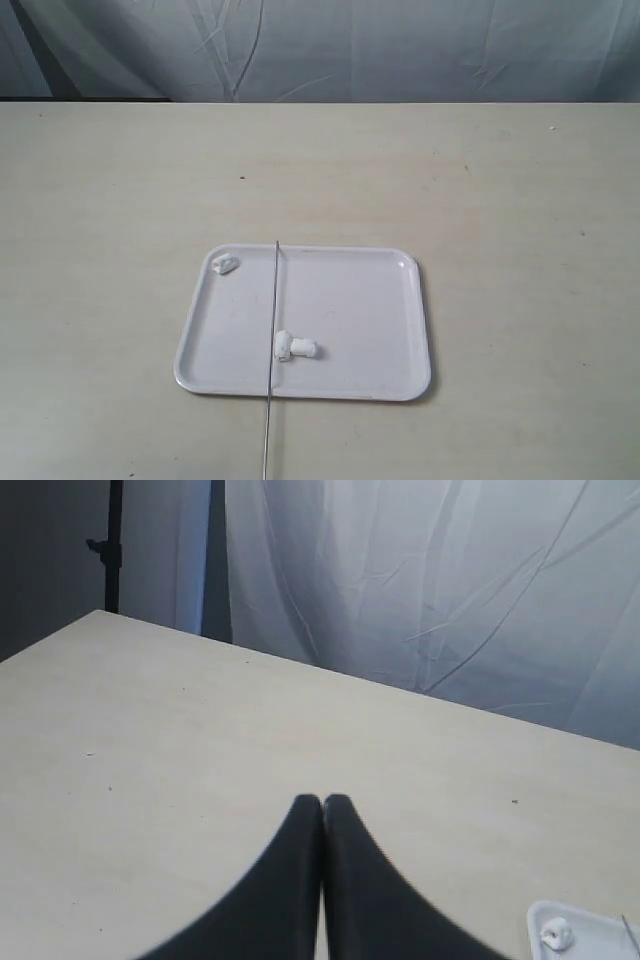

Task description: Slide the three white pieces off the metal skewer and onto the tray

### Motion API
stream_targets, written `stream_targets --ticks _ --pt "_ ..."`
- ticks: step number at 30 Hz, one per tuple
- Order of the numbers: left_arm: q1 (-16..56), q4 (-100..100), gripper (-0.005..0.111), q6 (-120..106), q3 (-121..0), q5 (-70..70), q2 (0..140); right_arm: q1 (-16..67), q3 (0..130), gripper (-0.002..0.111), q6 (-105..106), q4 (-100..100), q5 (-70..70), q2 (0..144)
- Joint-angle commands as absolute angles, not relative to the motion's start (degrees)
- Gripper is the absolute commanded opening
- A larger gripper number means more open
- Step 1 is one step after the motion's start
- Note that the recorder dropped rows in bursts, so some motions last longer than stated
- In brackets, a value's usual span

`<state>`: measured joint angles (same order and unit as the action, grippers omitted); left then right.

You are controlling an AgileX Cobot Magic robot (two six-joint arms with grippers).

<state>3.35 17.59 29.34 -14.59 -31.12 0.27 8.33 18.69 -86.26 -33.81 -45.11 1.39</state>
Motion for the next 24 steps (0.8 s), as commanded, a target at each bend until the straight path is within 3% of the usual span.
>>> stream_targets --ticks 1,7,18,24 --pt "1.18 15.81 0.0 29.41 -13.96 -31.11 0.0 8.01 15.43 -0.001 -86.11 -30.62 -46.33 0.0" --pt "-3.83 19.58 0.0 29.41 -13.96 -30.96 0.0 8.01 11.19 -0.001 -86.11 -17.03 -43.53 0.0" --pt "-4.48 22.99 0.0 29.54 -9.54 -24.78 0.0 8.01 10.17 -0.001 -87.2 -1.08 -42.71 0.0" --pt "-4.48 21.07 0.0 29.54 -3.93 -10.35 0.0 1.85 9.97 -0.001 -61.09 -5.61 -32.65 0.0"
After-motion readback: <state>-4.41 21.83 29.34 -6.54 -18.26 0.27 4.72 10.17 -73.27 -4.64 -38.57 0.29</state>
